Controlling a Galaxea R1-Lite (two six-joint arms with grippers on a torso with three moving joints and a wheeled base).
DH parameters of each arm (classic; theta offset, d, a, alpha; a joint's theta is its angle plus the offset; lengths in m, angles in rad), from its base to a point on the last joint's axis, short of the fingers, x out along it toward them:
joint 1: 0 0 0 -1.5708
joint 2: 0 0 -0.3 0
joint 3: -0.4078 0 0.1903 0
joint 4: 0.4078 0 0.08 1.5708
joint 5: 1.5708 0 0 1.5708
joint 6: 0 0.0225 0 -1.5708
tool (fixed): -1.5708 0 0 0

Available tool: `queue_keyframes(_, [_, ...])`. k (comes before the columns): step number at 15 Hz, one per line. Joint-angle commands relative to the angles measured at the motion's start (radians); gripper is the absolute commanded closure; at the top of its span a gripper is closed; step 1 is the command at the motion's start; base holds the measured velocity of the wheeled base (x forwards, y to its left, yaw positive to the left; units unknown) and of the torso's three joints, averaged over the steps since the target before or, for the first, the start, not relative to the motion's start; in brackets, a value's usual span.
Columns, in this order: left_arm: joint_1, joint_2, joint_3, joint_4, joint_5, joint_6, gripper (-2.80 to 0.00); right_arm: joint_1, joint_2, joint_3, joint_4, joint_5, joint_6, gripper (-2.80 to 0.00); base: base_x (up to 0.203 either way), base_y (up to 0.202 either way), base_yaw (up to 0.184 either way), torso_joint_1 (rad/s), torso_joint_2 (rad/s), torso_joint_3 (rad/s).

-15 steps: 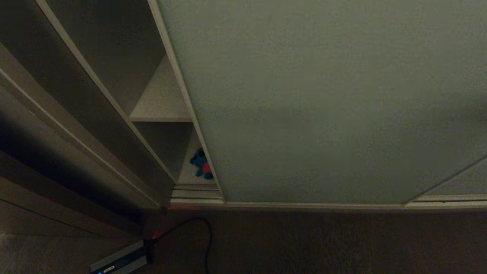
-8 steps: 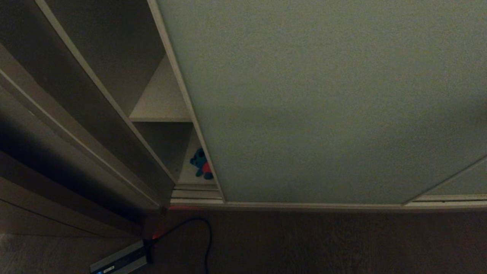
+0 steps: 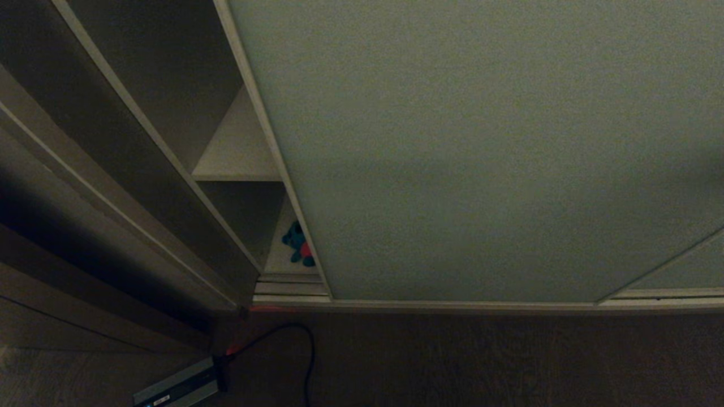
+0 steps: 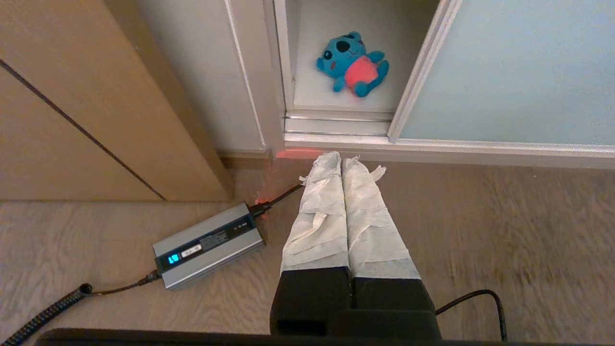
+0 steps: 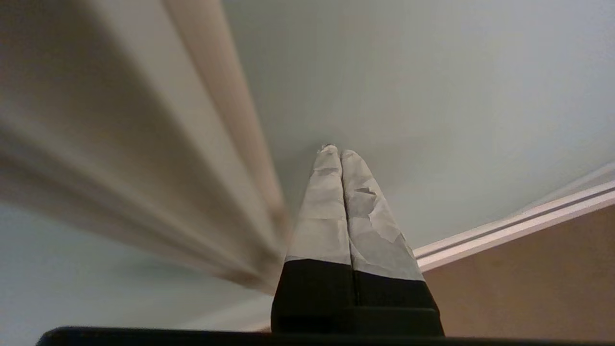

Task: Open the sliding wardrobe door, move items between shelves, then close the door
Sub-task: Close the door

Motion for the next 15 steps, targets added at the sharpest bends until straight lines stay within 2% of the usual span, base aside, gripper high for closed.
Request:
queue_keyframes(1, [0.0, -0.002, 0.0, 0.0, 0.0, 0.0, 0.0, 0.012, -0.04, 0.021, 0.0, 0.006, 0.045, 0.0, 0.0, 0.0, 0.0, 0.0, 0.0, 0.0])
queue_keyframes(15, [0.0, 0.0, 0.0, 0.0, 0.0, 0.0, 0.0, 0.098, -0.261, 0.27, -0.001, 0.012, 0.054, 0.0, 0.0, 0.0, 0.0, 0.0, 0.0, 0.0])
